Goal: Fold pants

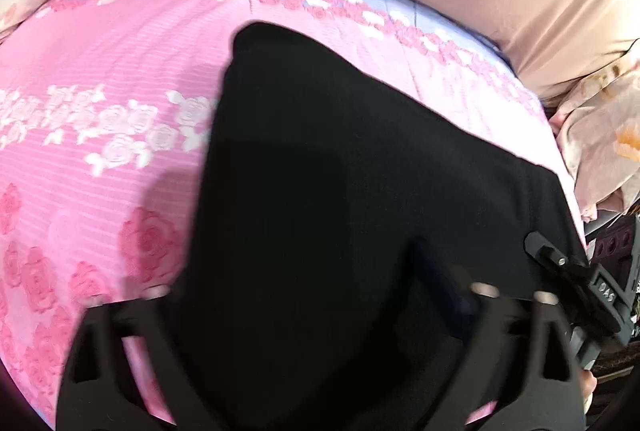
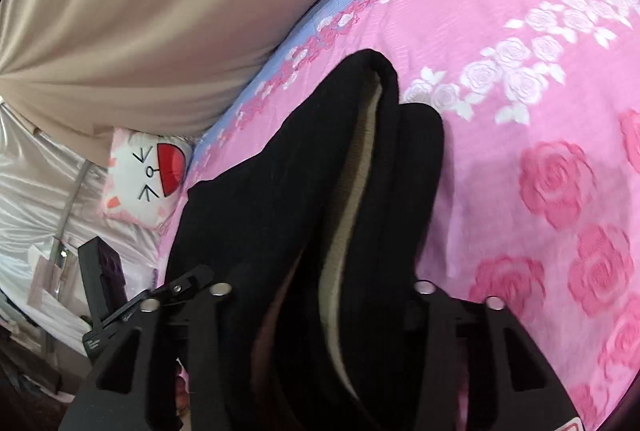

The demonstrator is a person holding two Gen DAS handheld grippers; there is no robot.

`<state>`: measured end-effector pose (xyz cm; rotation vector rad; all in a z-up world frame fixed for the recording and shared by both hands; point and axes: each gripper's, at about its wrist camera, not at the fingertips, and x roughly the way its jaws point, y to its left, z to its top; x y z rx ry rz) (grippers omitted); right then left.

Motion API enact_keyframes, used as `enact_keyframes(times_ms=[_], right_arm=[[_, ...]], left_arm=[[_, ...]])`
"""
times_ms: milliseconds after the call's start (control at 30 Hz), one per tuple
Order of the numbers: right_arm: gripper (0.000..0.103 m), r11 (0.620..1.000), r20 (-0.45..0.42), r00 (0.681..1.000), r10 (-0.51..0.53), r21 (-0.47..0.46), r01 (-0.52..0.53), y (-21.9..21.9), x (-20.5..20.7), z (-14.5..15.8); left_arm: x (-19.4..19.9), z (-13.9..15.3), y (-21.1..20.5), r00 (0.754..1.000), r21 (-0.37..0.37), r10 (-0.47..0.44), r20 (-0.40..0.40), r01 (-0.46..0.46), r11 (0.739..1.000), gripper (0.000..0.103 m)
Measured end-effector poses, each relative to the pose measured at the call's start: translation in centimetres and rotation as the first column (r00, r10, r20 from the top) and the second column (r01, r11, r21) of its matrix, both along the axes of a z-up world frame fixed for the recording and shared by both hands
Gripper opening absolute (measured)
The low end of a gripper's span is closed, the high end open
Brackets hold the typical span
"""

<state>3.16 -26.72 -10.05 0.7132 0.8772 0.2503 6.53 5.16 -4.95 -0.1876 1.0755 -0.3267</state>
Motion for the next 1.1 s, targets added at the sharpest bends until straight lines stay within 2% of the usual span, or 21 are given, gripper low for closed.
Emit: enact_keyframes(times_ms=[33,100,133,367,500,667,933,1100], right_arm=[[0.038,1.000,0.015,1.000,-0.001,-0.014,0.001,0.4,-0.6,0.7],[0.036,1.000,0.050,0.999,0.009,-0.002,-0.009,1.1,-1.7,2.1],[0.035,1.000,0.074,0.997,0.021,0.003,-0.022,1.6,-2.3,3.0],[0.035,0.994,0.223,0.972,0.069,-0.095,-0.049,4.6,-6.3,9.6],[0.035,0.992,0.316,0.946,0.072,-0.120,-0.036,5.2,-7.3,13.0],[0.035,0.989,0.425,0.900,0.095,-0.146,-0.036,5.9,-7.7,16.8],[0.035,0.986,0.519,0.847,0.112,-0.167,-0.028,6.1,-6.0,20.5],[0.035,0.985,0.550,0.827,0.114,-0.172,-0.021,6.1,-4.4,21.7]], left_arm=[[-0.4,0.5,0.3,1.000,-0.003,-0.005,0.013,0.005,1.000,0.049],[-1.2,1.7,1.2,0.999,-0.033,-0.029,0.030,0.030,0.999,0.035],[-1.7,2.4,1.6,0.999,-0.057,-0.038,0.032,0.040,0.998,0.033],[-5.8,8.0,1.0,0.978,-0.026,-0.105,0.178,0.111,0.994,0.032],[-7.3,12.1,1.5,0.948,-0.044,-0.108,0.301,0.127,0.991,0.032],[-8.3,15.9,2.2,0.907,-0.057,-0.093,0.411,0.127,0.990,0.032],[-7.9,20.1,2.2,0.838,-0.027,-0.074,0.540,0.105,0.994,0.033],[-6.4,21.6,1.8,0.813,-0.018,-0.064,0.579,0.091,0.996,0.033]])
